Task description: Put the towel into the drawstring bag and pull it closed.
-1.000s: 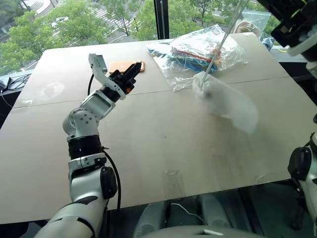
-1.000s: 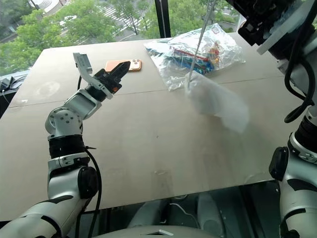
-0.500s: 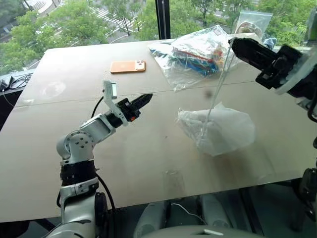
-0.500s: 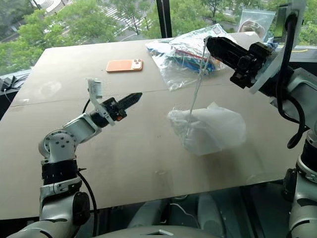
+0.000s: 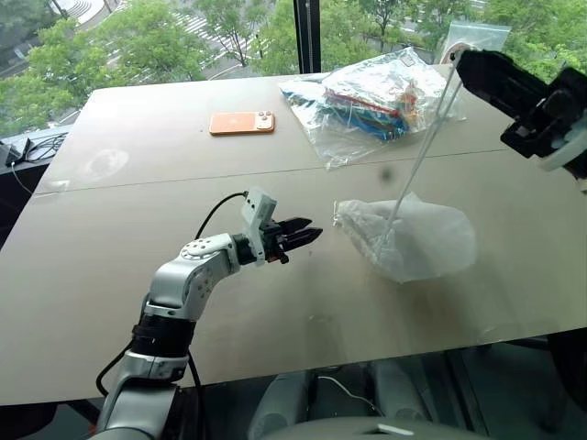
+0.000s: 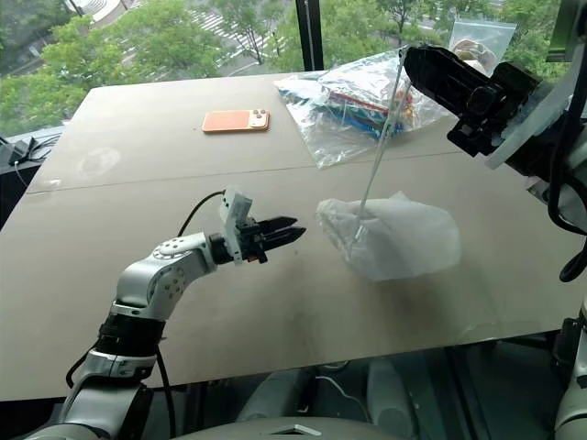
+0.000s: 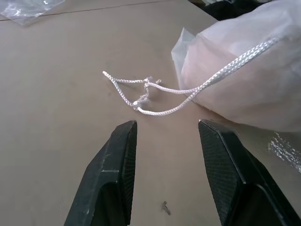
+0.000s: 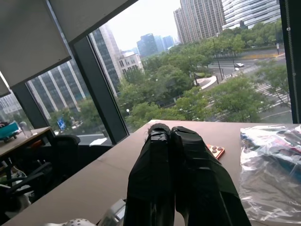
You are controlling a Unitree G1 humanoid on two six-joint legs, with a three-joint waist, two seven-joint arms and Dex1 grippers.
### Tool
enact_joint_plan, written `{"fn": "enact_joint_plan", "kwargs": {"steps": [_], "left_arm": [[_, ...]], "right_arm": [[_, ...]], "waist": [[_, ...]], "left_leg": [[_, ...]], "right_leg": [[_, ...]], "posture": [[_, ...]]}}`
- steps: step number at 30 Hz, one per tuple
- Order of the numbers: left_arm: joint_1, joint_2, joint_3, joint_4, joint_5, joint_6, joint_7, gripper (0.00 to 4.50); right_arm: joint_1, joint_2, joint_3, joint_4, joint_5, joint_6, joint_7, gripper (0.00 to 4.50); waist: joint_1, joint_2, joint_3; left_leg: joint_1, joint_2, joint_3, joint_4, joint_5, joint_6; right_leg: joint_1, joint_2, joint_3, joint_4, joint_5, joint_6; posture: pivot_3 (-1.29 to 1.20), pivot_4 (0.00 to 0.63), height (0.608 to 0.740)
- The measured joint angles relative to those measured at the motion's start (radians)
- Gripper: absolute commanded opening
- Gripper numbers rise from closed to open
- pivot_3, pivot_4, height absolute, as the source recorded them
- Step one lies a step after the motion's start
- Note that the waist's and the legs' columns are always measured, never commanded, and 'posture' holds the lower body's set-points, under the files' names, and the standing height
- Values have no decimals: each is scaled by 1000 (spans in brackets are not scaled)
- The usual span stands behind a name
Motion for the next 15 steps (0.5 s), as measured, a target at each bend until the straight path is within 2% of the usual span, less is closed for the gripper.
{"fn": "enact_joint_plan", "kwargs": {"steps": [9,11,14,15], "left_arm": [[-65,-145,-65,115,133,-147,24,2104],[-87,-177,-66,149,152,-171,39,1586],[-113,-207,-65,196,175,-217,45,317],[-118,-212,-62,215,181,-232,46,66]], "right_arm": [[29,-21,0,-25,14,-41,-21,0],[35,-24,0,-34,16,-49,-25,0],[49,-35,-2,-45,19,-59,-32,0],[59,-42,-5,-52,20,-62,-33,0]], "waist": [[11,0,0],[11,0,0],[9,-1,0],[9,-1,0]], "left_leg": [[0,0,0,1,0,0],[-1,0,0,1,0,0],[0,0,0,0,0,0],[0,0,0,0,0,0]], "right_leg": [[0,0,-1,0,0,0],[0,0,-1,0,0,0],[0,0,-1,0,0,0],[0,0,-1,0,0,0]], "posture": [[0,150,740],[0,150,740],[0,150,740],[0,150,740]]}}
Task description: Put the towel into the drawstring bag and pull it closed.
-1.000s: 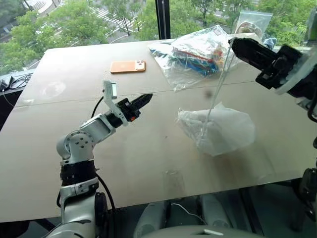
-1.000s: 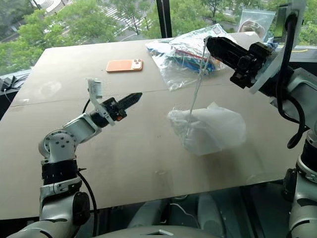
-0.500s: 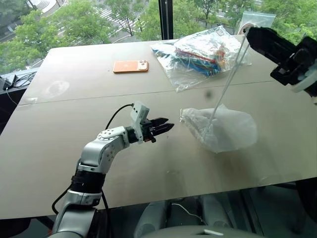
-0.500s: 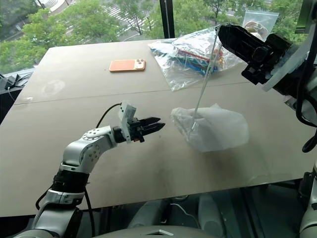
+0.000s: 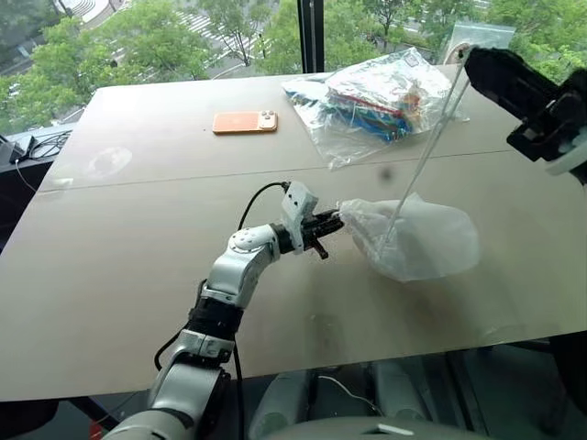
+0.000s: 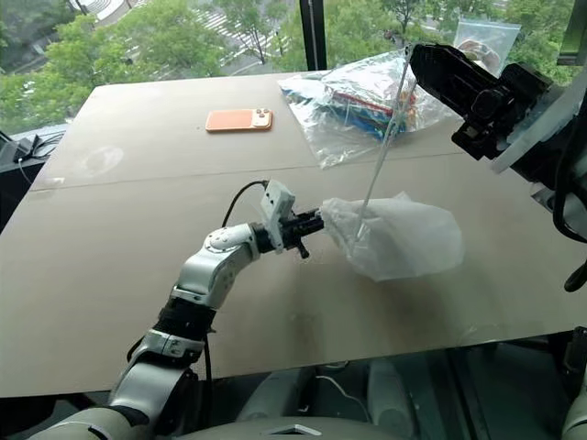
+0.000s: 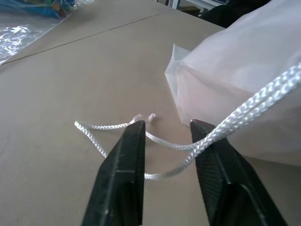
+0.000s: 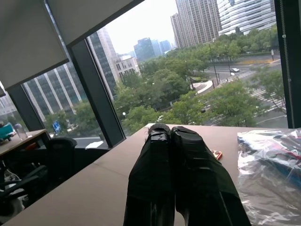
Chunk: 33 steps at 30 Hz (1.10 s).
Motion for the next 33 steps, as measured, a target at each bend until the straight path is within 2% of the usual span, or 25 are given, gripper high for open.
{"fn": "enact_joint_plan", "kwargs": {"steps": [7,14,15,21,24,33], "left_arm": [[-65,-26,81,85,13,-101,78,66],[-255,-31,229,116,32,-214,276,66],[-311,-29,256,130,34,-229,325,66],[-448,-12,274,157,39,-243,402,66],[-476,30,294,205,39,-235,431,66],[-509,118,344,325,36,-237,478,66]], "right_arm": [[37,-41,-78,12,-46,-41,-14,0],[0,-91,-165,182,-310,-144,-31,0],[-2,-102,-175,226,-405,-172,-31,0],[-28,-86,-169,357,-636,-231,-28,0],[-63,-72,-168,428,-741,-265,-20,0],[-120,-15,-114,513,-877,-294,51,0]], "waist": [[4,-1,0],[4,-1,1],[4,-2,1],[0,-2,1],[-5,-2,1],[-3,-2,1]], "left_leg": [[0,0,0,0,0,0],[0,0,1,0,0,0],[0,0,1,0,0,0],[0,0,3,0,0,0],[0,0,4,-1,0,0],[-1,0,4,-1,0,0]], "right_leg": [[0,0,0,0,0,0],[0,0,0,0,0,0],[0,0,0,0,0,0],[0,1,2,1,0,0],[-1,1,3,2,0,0],[-2,1,3,1,0,0]], "posture": [[0,150,740],[0,150,740],[0,150,740],[0,150,740],[0,150,740],[0,150,740]]}}
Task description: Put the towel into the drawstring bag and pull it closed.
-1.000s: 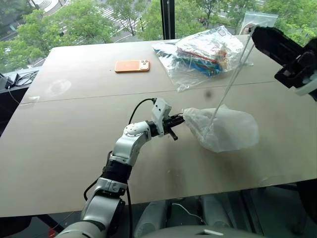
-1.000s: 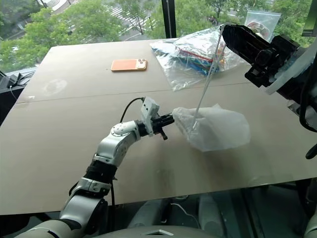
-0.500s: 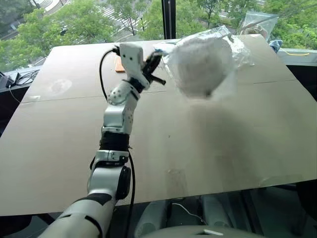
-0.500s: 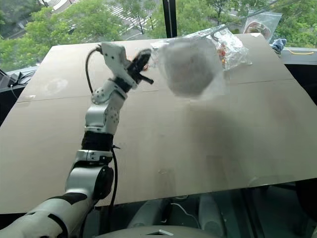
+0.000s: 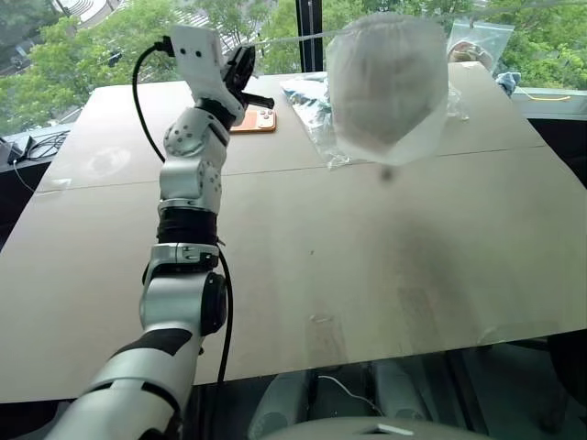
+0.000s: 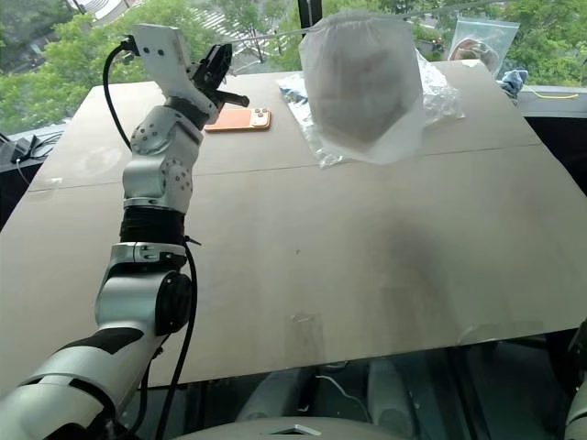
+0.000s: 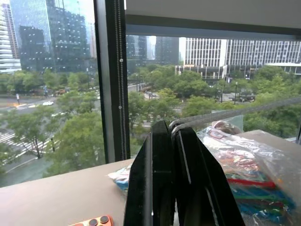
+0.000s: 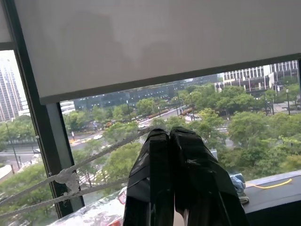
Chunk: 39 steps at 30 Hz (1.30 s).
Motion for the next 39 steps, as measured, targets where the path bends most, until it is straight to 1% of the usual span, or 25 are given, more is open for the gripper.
{"fn": "enact_joint_plan", "kwargs": {"steps": [6,7,8,9,10,11,12,13,14,16,18,19,20,21,22,23,24,26,27,28,29,30,33,36,39], "left_arm": [[8,12,17,-20,-30,-2,-11,66],[27,23,19,-48,-32,3,-20,66],[97,42,25,-126,-49,15,-39,66],[118,47,35,-136,-51,18,-44,66],[184,56,38,-192,-59,44,-59,66],[288,67,36,-257,-65,60,-87,66],[338,68,31,-281,-66,70,-102,66],[441,63,9,-363,-75,109,-123,66],[556,51,-17,-431,-88,142,-147,66],[654,38,-67,-467,-91,182,-173,66],[786,41,-98,-577,-114,226,-223,66],[826,46,-106,-613,-133,251,-246,287],[854,53,-107,-642,-160,279,-270,593],[872,63,-105,-663,-181,293,-287,886],[908,87,-84,-700,-220,320,-318,1341],[926,103,-65,-718,-244,338,-335,1695],[959,132,-41,-752,-276,361,-360,2214],[1031,195,21,-803,-326,403,-397,3093],[1068,228,59,-829,-347,421,-415,3630],[1088,241,81,-844,-362,429,-422,4099],[1106,251,96,-861,-374,439,-428,4476],[1128,261,111,-882,-383,445,-437,4476],[1159,264,129,-912,-386,453,-430,4476],[1202,242,165,-965,-391,458,-384,4476],[1202,213,165,-999,-401,458,-353,4476]], "right_arm": [[-14,15,3,-2,-34,0,41,0],[-14,15,3,-6,-33,4,57,0],[30,4,-9,-51,3,49,111,0],[43,4,-9,-62,12,61,125,0],[116,-4,-26,-122,58,107,174,0],[220,-1,-29,-196,113,162,223,0],[270,4,-28,-228,140,190,241,0],[390,17,-32,-309,184,235,268,0],[516,41,-8,-383,218,281,296,0],[622,74,45,-440,229,322,313,0],[754,85,105,-548,184,319,339,0],[805,83,148,-583,133,305,361,309],[856,74,194,-608,57,272,385,643],[891,64,221,-621,9,248,402,969],[959,45,257,-644,-81,198,439,1424],[1003,46,261,-655,-120,171,458,1795],[1056,58,244,-680,-150,139,476,2296],[1174,96,186,-726,-177,95,507,3168],[1246,130,135,-753,-191,67,524,3708],[1291,147,105,-768,-200,49,537,4216],[1331,165,77,-786,-214,30,549,4500],[1377,183,53,-808,-236,0,565,4500],[1437,219,15,-833,-271,-50,600,4500],[1430,254,-48,-833,-276,-85,610,4500],[1397,269,-56,-833,-291,-106,613,4500]], "waist": [[2,0,0],[1,0,0],[-4,1,-1],[-8,1,-1],[-11,1,-1],[-18,1,-2],[-21,1,-2],[-21,1,-2],[-21,1,-2],[-18,1,0],[-12,2,0],[-9,2,0],[-4,2,0],[1,2,0],[6,3,0],[7,3,0],[7,3,0],[8,3,0],[9,3,0],[11,3,0],[13,3,0],[15,3,0],[19,3,0],[19,3,0],[28,3,0]], "left_leg": [[-1,0,0,0,0,0],[0,0,0,0,0,0],[1,1,0,-2,0,0],[1,1,0,-1,0,0],[1,1,-1,-4,0,0],[1,2,-2,-1,0,0],[1,2,-2,-2,0,0],[-1,2,-3,-3,0,0],[0,2,-4,-1,0,0],[-3,0,-4,1,0,1],[2,0,-3,2,0,1],[5,0,-3,2,-1,1],[9,0,-3,1,-3,5],[14,0,-3,0,-4,6],[21,2,-4,-2,-4,6],[22,2,-5,-2,-4,6],[22,2,-5,-3,-4,6],[22,3,-6,-5,-4,6],[21,3,-6,-5,-4,6],[21,2,-6,-5,-4,6],[22,2,-6,-5,-5,6],[23,2,-6,-5,-5,7],[30,3,-6,-9,-6,8],[33,3,-6,-13,-6,8],[34,4,-6,-14,-6,7]], "right_leg": [[0,0,0,0,0,0],[0,0,0,0,0,0],[0,0,1,-1,0,0],[0,0,1,0,0,0],[0,0,0,-3,0,0],[1,1,0,-2,0,0],[1,0,0,-2,0,0],[1,0,0,-5,0,0],[2,0,0,-4,0,0],[0,-1,0,-3,1,1],[5,-1,0,-2,1,1],[7,0,-1,-2,1,1],[11,0,-3,-2,1,1],[17,0,-3,-3,1,1],[24,1,-4,-7,0,1],[25,1,-5,-8,0,1],[25,2,-6,-10,0,1],[26,2,-6,-14,0,1],[26,2,-6,-15,0,1],[26,1,-6,-16,1,1],[27,1,-6,-16,1,1],[29,1,-6,-18,1,1],[37,1,-6,-22,0,1],[39,1,-6,-26,0,1],[39,1,-6,-26,0,1]], "posture": [[0,150,740],[0,150,740],[0,150,740],[0,150,740],[0,150,740],[0,150,740],[0,150,740],[0,150,740],[0,150,740],[0,150,740],[0,150,740],[0,150,740],[0,150,740],[0,150,740],[0,150,740],[0,150,740],[0,150,740],[0,150,740],[0,150,740],[0,150,740],[0,150,740],[0,150,740],[0,150,740],[0,150,740],[0,150,740]]}}
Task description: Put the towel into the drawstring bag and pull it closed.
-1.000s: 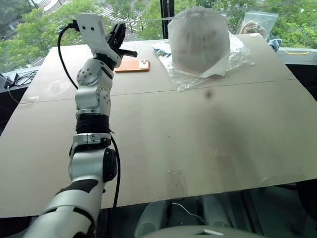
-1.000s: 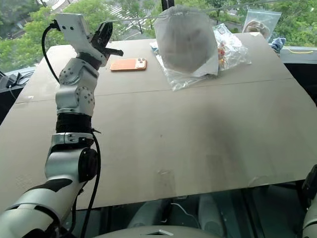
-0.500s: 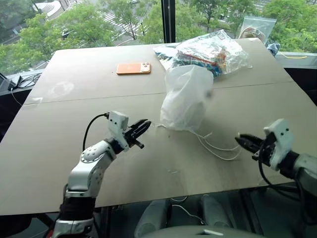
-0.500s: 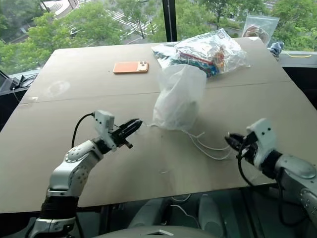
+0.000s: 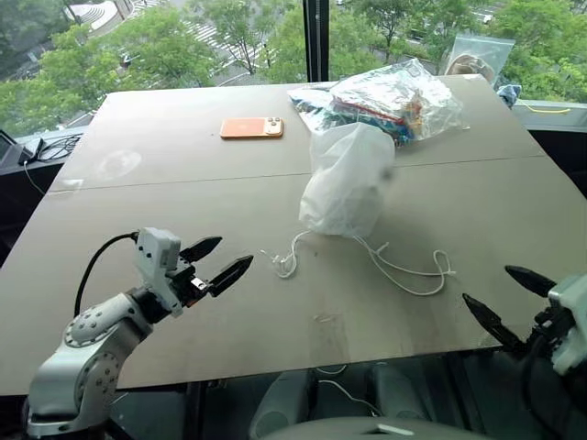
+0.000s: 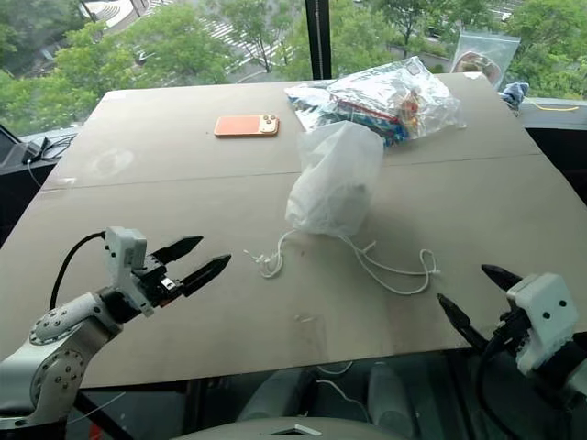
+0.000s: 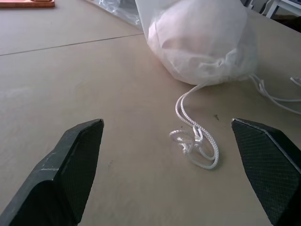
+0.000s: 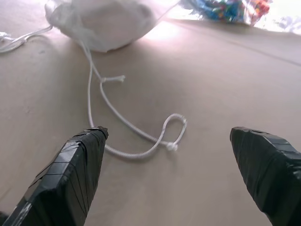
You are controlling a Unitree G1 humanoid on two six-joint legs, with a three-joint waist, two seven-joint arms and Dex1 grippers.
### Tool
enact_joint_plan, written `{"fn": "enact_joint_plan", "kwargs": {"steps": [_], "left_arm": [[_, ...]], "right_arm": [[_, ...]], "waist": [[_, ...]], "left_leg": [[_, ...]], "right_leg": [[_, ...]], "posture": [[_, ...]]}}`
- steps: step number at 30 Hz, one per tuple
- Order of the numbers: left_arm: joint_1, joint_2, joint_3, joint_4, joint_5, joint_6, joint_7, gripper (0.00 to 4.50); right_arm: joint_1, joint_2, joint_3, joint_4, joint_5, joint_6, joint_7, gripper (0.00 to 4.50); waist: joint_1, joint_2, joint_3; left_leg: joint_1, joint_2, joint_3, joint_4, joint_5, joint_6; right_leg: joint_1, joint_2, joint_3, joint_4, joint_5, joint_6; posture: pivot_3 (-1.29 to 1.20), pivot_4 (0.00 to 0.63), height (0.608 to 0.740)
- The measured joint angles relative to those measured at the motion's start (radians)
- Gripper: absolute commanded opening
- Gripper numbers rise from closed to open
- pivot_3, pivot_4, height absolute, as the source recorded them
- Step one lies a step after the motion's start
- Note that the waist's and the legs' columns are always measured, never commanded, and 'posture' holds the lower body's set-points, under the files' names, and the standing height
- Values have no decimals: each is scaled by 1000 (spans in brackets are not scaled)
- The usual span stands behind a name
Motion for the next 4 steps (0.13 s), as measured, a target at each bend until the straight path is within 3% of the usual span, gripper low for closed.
{"fn": "enact_joint_plan", "kwargs": {"steps": [4], "left_arm": [[-5,-35,-1,0,3,-5,39,4476]], "right_arm": [[-33,11,2,16,-53,-18,2,4500]], "waist": [[5,0,0]], "left_leg": [[-1,0,-1,-2,0,0]], "right_leg": [[0,0,-1,-4,0,0]], "posture": [[0,150,740]]}}
